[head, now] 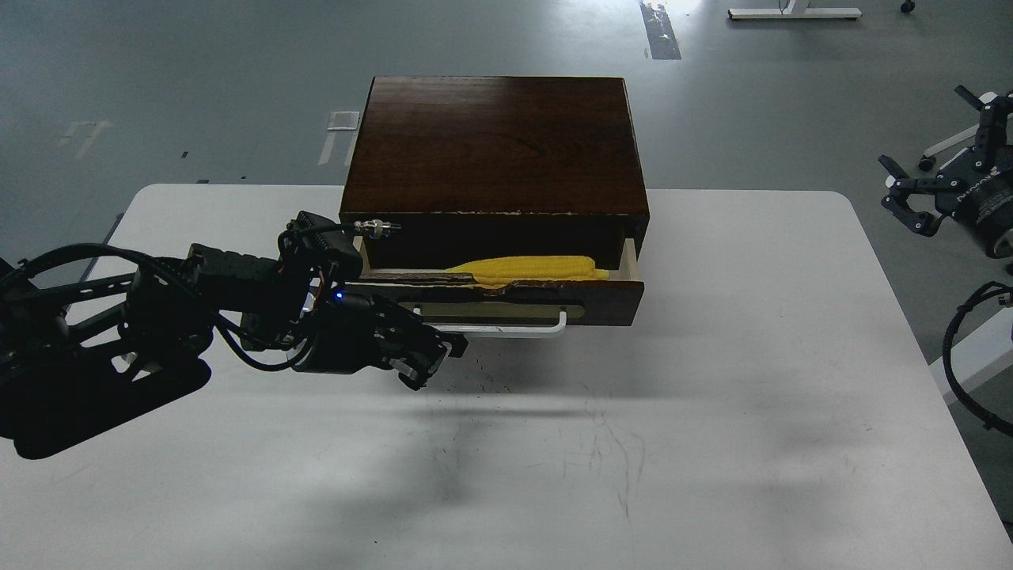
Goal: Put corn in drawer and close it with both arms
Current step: 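Push the drawer into the box with the left gripper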
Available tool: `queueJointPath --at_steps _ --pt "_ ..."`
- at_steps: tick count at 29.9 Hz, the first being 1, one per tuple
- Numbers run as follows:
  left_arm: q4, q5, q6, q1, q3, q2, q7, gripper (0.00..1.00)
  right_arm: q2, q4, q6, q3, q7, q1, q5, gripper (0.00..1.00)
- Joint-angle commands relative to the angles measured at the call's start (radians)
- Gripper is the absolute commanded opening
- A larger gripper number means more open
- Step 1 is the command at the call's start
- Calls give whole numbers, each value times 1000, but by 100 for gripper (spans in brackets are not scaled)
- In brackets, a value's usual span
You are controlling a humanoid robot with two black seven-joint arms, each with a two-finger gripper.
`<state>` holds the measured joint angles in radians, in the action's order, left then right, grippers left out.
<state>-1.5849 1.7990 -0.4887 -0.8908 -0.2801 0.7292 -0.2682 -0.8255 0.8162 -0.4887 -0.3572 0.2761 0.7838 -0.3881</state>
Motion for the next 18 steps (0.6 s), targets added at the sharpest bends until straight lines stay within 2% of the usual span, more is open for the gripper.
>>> queueJointPath --at_steps 1,5,18 --pt "16 -4 0 -4 -2 -11 -2 0 -1 0 0 0 0 0 0 100" --pt "81 -18 0 -8 -2 -48 -3 0 -1 0 0 0 0 -3 2 100" --pt "158 -30 0 -25 -14 -94 -3 0 -3 6 0 -2 2 -11 0 100"
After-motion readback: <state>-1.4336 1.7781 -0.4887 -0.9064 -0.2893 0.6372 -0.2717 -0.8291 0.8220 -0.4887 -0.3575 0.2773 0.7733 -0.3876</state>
